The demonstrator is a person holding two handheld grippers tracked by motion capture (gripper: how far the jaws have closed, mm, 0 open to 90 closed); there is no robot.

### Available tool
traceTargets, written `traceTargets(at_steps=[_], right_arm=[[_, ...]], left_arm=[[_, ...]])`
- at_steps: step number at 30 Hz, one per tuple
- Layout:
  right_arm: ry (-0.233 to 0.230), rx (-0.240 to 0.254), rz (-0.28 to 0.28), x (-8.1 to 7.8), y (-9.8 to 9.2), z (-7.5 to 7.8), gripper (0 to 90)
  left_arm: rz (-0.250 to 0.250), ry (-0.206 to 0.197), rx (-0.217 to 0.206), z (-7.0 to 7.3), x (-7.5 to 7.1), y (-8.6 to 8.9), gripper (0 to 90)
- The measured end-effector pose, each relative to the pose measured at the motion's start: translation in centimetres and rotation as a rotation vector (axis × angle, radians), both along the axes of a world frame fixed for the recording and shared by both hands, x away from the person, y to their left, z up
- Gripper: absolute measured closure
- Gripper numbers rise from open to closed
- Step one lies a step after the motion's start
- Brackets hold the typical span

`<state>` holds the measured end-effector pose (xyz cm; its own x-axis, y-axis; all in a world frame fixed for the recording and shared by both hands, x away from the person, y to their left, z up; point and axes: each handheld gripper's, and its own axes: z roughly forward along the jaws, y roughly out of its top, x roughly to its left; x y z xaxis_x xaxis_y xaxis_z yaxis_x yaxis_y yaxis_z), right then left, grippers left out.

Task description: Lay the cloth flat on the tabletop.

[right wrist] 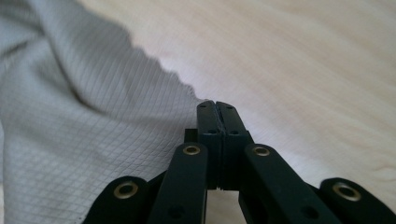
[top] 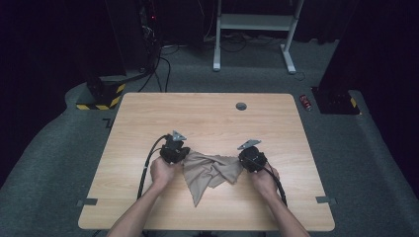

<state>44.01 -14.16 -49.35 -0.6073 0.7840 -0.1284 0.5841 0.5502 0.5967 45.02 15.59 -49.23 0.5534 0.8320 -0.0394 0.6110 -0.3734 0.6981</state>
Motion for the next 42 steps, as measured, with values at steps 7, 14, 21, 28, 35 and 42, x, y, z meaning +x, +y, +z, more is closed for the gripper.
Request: traceTargets(at_steps=[7, 14, 21, 28, 35, 42], right_arm=[[-0.070, 0.043, -0.058, 1.5, -0.7, 2.0, 89.6], [-0.073, 0.074, -0.126, 3.7, -0.7, 1.7, 89.6], [-0.029, 0.030, -0.141, 5.3, 0.6, 0.2, 87.8], [-0.043, 0.093, -0.143, 4.4, 0.1, 0.5, 74.2], [-0.014, 0.152, -0.056, 0.7, -0.7, 1.2, 72.3], [0.042, 0.120, -0.028, -1.6, -0.4, -0.9, 64.2]], left_arm=[[0.021, -0.054, -0.018, 1.6, 1.7, -0.5, 89.7], [0.110, -0.038, -0.032, 0.1, 3.4, -0.4, 89.7], [0.129, -0.025, 0.000, -1.2, 3.9, -0.4, 81.2], [0.106, -0.041, -0.033, 0.1, 1.8, 0.5, 59.9], [0.033, 0.007, -0.023, 0.0, -2.2, 0.3, 53.9], [0.012, 0.016, 0.053, -1.6, -4.0, -0.8, 49.9]])
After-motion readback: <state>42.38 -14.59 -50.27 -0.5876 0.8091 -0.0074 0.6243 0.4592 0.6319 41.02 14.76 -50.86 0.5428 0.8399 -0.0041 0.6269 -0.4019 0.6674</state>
